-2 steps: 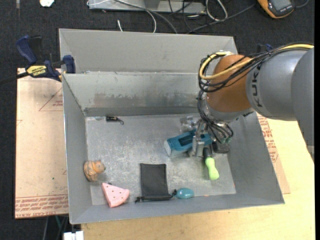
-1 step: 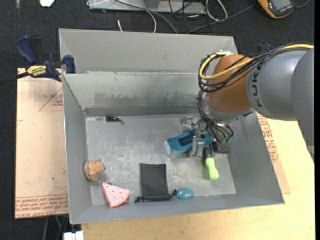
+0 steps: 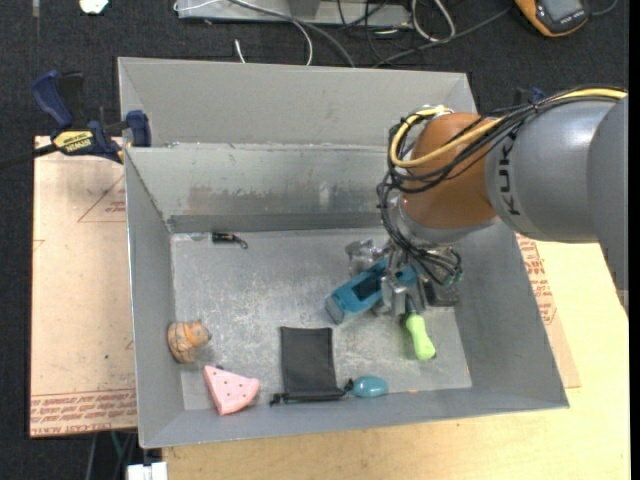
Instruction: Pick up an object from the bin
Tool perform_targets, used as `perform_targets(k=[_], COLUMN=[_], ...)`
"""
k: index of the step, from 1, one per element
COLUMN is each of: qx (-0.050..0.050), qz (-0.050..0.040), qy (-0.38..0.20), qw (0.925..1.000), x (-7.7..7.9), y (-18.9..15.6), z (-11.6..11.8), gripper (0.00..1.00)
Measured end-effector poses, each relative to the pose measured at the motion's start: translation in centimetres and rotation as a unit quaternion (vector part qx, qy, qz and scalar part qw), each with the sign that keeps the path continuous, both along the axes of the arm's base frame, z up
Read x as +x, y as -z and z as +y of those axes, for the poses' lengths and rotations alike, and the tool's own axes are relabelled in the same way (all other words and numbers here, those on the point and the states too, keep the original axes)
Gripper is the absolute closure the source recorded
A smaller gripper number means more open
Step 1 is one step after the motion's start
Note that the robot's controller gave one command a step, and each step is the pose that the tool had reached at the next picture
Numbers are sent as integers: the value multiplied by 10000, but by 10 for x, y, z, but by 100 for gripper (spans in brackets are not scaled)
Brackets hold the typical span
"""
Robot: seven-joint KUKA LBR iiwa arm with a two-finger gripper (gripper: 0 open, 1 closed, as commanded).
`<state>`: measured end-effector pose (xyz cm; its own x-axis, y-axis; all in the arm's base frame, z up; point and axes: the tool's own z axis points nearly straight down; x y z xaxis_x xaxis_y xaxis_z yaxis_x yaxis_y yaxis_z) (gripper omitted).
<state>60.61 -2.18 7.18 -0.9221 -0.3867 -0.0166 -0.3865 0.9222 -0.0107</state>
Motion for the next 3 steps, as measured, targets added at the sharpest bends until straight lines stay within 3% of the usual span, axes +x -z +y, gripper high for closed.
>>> perform_targets(k=[1, 2, 3], qx=[20, 27, 28], qz=[66, 64, 67], qy=[-355, -418, -418], qw=[9993, 9991, 9991], x=[-8, 16, 16], y=[-46, -113, -112], z=[0, -3, -3], gripper=[100, 100, 100])
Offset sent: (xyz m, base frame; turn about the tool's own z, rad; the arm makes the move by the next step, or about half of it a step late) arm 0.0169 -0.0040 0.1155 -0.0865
